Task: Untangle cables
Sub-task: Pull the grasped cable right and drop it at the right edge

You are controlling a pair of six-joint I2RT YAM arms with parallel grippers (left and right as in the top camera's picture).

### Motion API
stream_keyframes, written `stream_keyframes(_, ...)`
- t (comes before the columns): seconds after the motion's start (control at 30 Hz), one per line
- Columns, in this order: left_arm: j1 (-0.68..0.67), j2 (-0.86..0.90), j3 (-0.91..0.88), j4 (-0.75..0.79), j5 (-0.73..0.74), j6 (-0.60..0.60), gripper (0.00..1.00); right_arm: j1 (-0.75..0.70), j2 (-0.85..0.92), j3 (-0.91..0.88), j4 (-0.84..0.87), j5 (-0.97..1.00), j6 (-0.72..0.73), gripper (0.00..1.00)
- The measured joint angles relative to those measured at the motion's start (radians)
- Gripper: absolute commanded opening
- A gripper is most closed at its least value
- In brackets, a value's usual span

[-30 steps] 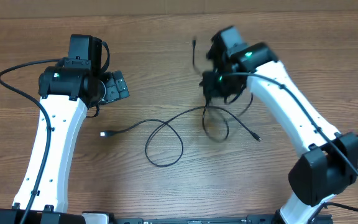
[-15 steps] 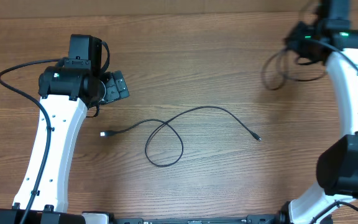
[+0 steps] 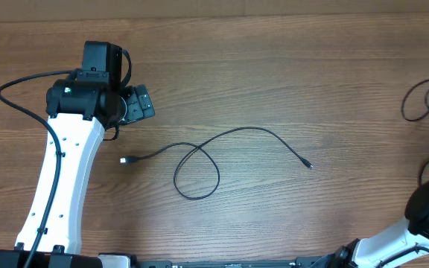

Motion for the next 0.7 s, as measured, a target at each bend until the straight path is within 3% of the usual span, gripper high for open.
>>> stream_keyframes(0.07, 0.0, 0.0, 0.0, 0.0, 0.0, 0.0, 1.0, -0.018, 0.002, 0.0, 0.014, 0.006, 0.0, 0.06)
stream_keyframes(0.1, 0.0, 0.0, 0.0, 0.0, 0.0, 0.0, 1.0, -0.021, 0.004, 0.0, 0.018, 0.007, 0.0, 0.15)
stream_keyframes(0.13, 0.0, 0.0, 0.0, 0.0, 0.0, 0.0, 1.0, -0.022, 0.006, 0.0, 0.02, 0.007, 0.002, 0.36)
stream_keyframes(0.2, 0.0, 0.0, 0.0, 0.0, 0.0, 0.0, 1.0, -0.022, 0.017, 0.0, 0.036, 0.006, 0.006, 0.98)
stream_keyframes(0.7, 0.0, 0.0, 0.0, 0.0, 0.0, 0.0, 0.99, -0.021, 0.048, 0.0, -0.029, -0.055, 0.0, 1.0)
